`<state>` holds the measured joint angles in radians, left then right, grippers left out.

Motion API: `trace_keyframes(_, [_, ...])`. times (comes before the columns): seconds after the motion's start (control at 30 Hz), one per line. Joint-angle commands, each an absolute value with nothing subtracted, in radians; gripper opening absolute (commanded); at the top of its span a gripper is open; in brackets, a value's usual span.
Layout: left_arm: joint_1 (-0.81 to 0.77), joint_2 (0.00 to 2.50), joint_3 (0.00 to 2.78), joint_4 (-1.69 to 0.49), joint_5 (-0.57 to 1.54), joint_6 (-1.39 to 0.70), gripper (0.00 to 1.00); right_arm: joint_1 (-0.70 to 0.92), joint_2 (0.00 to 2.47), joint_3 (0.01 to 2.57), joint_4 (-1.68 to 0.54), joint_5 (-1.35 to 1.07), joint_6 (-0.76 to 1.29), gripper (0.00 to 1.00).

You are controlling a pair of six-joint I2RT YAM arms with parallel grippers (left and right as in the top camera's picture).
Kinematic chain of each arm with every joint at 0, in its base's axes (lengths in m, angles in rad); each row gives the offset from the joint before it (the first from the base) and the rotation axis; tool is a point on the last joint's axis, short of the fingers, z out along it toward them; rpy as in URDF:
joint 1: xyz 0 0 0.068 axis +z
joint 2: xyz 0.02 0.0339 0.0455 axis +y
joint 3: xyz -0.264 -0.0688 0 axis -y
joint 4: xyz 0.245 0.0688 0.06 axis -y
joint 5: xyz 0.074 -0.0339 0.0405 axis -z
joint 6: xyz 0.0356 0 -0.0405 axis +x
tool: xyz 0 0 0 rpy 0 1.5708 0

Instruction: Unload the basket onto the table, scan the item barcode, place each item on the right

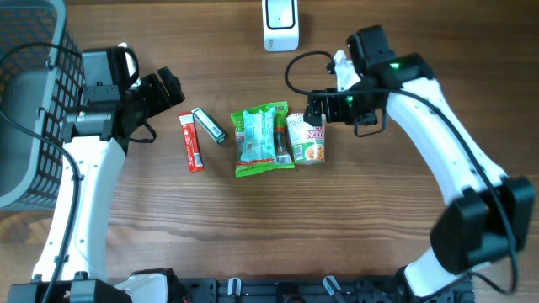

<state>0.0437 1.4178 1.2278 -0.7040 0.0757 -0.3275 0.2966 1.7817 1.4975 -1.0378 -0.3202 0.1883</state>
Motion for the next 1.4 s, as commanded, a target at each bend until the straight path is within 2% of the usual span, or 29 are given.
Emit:
trace_keyframes(0.0, [0.047, 1.422, 1.231, -0.704, 0.069, -0.322, 1.00, 0.308, 1.870, 1.482, -0.998, -0.315, 0.186, 1.00])
trace_keyframes(0.4, [0.047, 1.422, 1.231, -0.704, 0.069, -0.322, 1.00, 0.320, 1.962, 1.476, -0.953, -0.356, 0.183, 1.00])
trace_keyframes(0.8, [0.047, 1.422, 1.231, -0.704, 0.069, -0.322, 1.00, 0.325, 1.962, 1.320, -0.741, -0.363, 0.186, 1.00])
trace_keyframes(1.37, [0.047, 1.422, 1.231, -0.704, 0.069, -0.322, 1.00, 0.332, 1.924, 1.321, -0.727, -0.390, 0.183, 1.00])
